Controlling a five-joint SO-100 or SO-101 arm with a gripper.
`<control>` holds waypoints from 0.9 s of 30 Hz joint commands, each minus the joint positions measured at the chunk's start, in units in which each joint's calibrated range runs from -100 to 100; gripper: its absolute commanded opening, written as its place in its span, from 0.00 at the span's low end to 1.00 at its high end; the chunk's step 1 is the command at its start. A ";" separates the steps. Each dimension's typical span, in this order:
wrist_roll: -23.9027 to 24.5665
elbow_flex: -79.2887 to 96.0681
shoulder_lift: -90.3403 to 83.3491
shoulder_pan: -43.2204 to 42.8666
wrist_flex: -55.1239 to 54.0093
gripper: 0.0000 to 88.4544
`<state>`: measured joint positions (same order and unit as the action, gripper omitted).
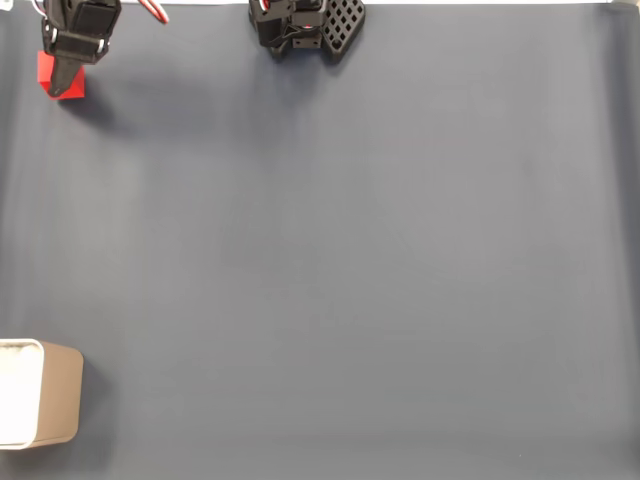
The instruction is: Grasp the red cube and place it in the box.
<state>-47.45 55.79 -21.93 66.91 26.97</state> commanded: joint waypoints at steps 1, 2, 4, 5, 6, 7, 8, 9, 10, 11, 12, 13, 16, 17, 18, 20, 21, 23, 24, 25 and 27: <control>-0.44 -4.42 -5.11 -2.99 4.83 0.00; -0.20 -5.60 -5.63 -3.77 5.98 0.00; 0.34 -8.07 -6.49 -5.48 8.44 0.00; 0.44 -9.35 -6.84 -6.33 9.59 0.00; 0.63 -10.35 -7.27 -7.25 10.57 0.00; 0.78 -11.35 -7.71 -8.18 11.39 0.00; 0.88 -12.26 -8.23 -9.17 12.13 0.00; 0.88 -13.09 -8.66 -10.10 12.79 0.00; 0.83 -14.00 -9.01 -11.02 13.36 0.00; 0.78 -15.00 -9.18 -11.94 14.01 0.00; 0.73 -16.10 -9.35 -12.87 14.59 0.00; 0.63 -17.10 -9.44 -13.79 14.83 0.00; 0.15 -19.66 -9.53 -16.35 15.24 0.00; 0.00 -20.48 -9.53 -17.20 15.33 0.00; -0.20 -21.30 -9.53 -17.98 15.41 0.00; -0.63 -22.85 -9.44 -19.54 15.49 0.00; -0.83 -23.58 -9.35 -20.25 15.57 0.00; -1.17 -24.95 -9.01 -21.67 15.57 0.00; -1.47 -25.59 -8.83 -22.38 15.65 0.00; -1.66 -26.13 -8.75 -23.16 15.74 0.00; -2.00 -27.14 -8.49 -24.58 15.74 0.00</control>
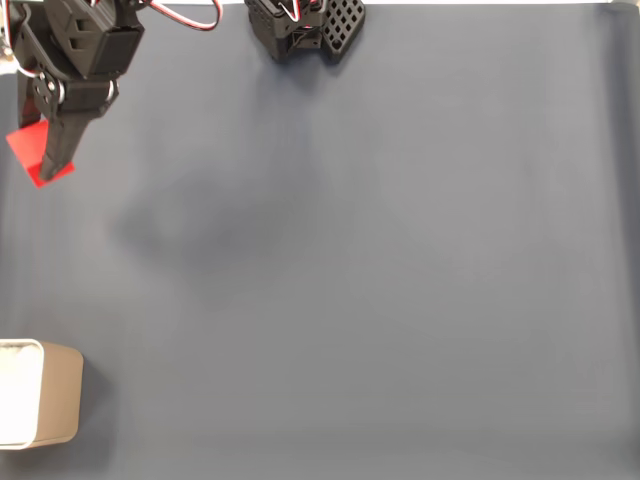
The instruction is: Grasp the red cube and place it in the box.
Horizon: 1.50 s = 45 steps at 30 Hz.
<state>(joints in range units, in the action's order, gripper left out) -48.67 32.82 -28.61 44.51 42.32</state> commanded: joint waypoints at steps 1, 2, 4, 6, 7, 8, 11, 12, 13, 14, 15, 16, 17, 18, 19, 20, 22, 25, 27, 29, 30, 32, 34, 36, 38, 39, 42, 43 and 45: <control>-0.98 -4.63 -1.71 -2.96 0.38 0.00; -1.22 -4.99 -1.63 -3.74 0.38 0.00; -1.56 -5.63 -1.28 -5.31 0.30 0.00; -1.81 -6.63 -0.59 -6.80 -0.03 0.00; -1.86 -7.36 -0.07 -7.51 0.05 0.00; -2.00 -8.09 0.54 -8.22 0.05 0.00; -2.44 -10.74 2.79 -10.28 -0.03 0.00; -2.49 -11.65 3.74 -10.85 -0.03 0.00; -2.59 -12.75 4.70 -11.41 -0.03 0.00; -2.64 -13.93 5.74 -11.91 -0.11 0.00; -2.64 -15.12 6.86 -12.34 -0.19 0.00; -2.64 -16.49 8.08 -12.76 -0.19 0.00; -2.74 -17.77 9.29 -13.12 -0.19 0.00; -2.69 -19.32 10.59 -13.40 -0.19 0.00; -2.64 -20.87 11.98 -13.69 -0.19 0.00; -2.64 -22.33 13.36 -13.83 -0.19 0.00; -2.54 -25.25 16.14 -14.11 -0.27 0.00; -2.34 -29.99 20.56 -14.18 -0.27 0.00; -2.15 -33.46 23.50 -14.18 -0.27 0.00; -2.10 -36.65 26.19 -14.18 -0.27 0.00; -2.10 -38.30 27.57 -14.18 -0.27 0.00; -2.00 -41.58 30.09 -14.18 -0.03 0.00; -1.81 -44.50 32.34 -14.18 0.22 0.00; -1.66 -47.24 34.51 -14.04 0.30 0.00; -1.51 -50.07 36.76 -13.83 0.30 0.00; -1.42 -51.43 37.97 -13.76 0.30 0.00; -1.17 -55.45 41.18 -13.54 0.30 0.00; -1.12 -56.63 42.05 -13.54 0.30 0.00; -1.12 -58.64 43.87 -13.54 0.30 0.00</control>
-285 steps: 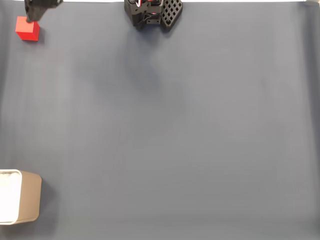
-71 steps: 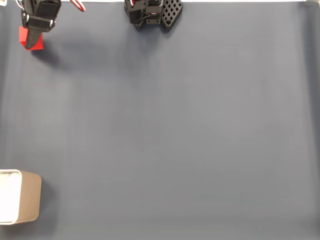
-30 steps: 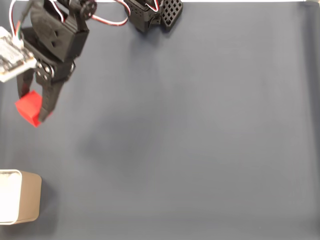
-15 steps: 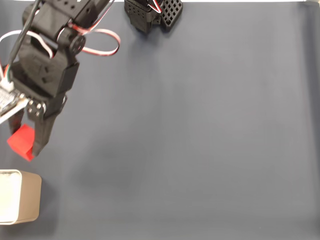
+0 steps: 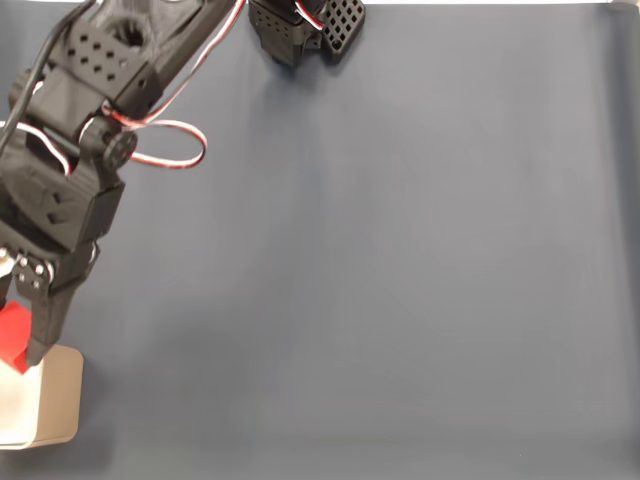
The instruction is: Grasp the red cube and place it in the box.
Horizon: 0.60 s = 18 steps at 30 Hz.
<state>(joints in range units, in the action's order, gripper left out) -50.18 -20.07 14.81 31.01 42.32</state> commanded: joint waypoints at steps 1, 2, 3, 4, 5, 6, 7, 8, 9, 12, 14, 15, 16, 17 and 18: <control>0.39 -6.75 1.31 -0.04 0.30 0.00; 0.44 -7.57 2.09 -0.04 0.30 0.00; 0.44 -8.49 2.78 -0.11 0.30 0.00; 0.49 -9.40 3.56 -0.11 0.30 0.00; 0.49 -10.40 4.43 -0.11 0.30 0.00; 0.54 -11.31 5.21 -0.11 0.30 0.00; 0.54 -12.32 6.08 -0.11 0.30 0.00; 0.63 -13.32 6.86 -0.04 0.30 0.00; 0.68 -14.23 7.72 0.03 0.30 0.00; 0.83 -16.97 10.06 0.38 0.30 0.00; 0.98 -18.61 11.62 0.67 0.30 0.00; 1.12 -19.53 12.23 0.81 0.30 0.00; 1.17 -20.26 12.92 0.95 0.30 0.00; 1.22 -20.99 13.53 1.09 0.14 0.00; 1.27 -21.62 14.14 1.24 -0.03 0.00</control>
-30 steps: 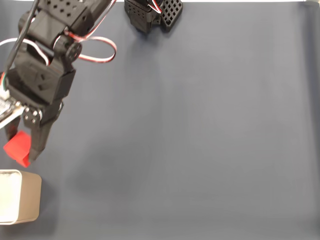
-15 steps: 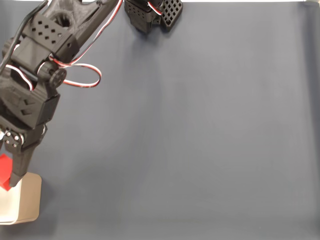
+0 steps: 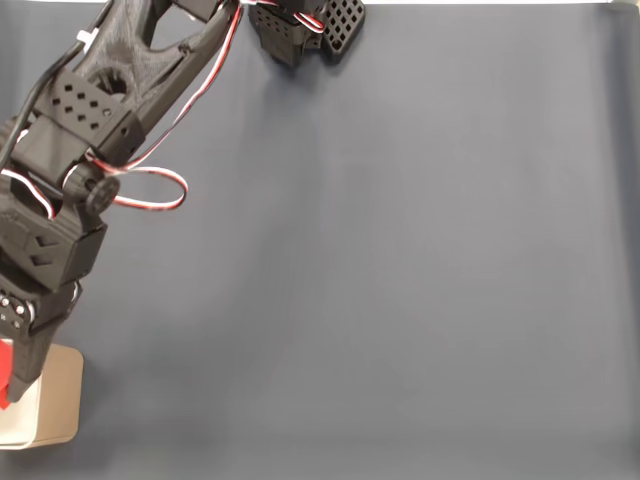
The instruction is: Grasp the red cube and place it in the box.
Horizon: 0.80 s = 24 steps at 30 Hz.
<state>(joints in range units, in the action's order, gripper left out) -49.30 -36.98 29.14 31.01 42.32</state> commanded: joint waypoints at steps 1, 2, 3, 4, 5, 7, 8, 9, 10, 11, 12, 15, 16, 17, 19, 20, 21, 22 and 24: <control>0.44 -5.54 0.50 1.31 -0.11 0.00; 0.49 -6.54 1.11 1.38 -0.11 0.00; 0.54 -7.45 1.71 1.38 -0.11 0.00; 0.59 -8.37 2.32 1.38 -0.11 0.00; 0.59 -9.01 2.84 1.45 -0.11 0.00; 0.63 -10.19 3.79 1.45 -0.11 0.00; 0.73 -10.65 4.14 1.45 -0.11 0.00; 0.78 -10.92 4.49 1.52 -0.11 0.00; 0.83 -11.20 4.75 1.59 -0.11 0.00; 0.88 -11.38 5.01 1.73 -0.11 0.00; 0.88 -11.74 5.35 1.87 -0.11 0.00; 0.88 -12.47 6.22 2.23 -0.11 0.00; 0.88 -12.65 6.48 2.30 -0.11 0.00; 0.83 -12.75 6.65 2.44 -0.19 0.00; 0.73 -13.02 6.91 2.51 -0.27 0.00; 0.73 -13.11 7.00 2.51 -0.27 0.00; 0.73 -13.20 7.00 2.51 -0.27 0.00; 0.68 -13.20 7.09 2.51 -0.27 0.00; 0.63 -13.20 7.17 2.51 -0.27 0.00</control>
<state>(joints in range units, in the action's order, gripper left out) -48.52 -46.75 37.13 32.72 42.32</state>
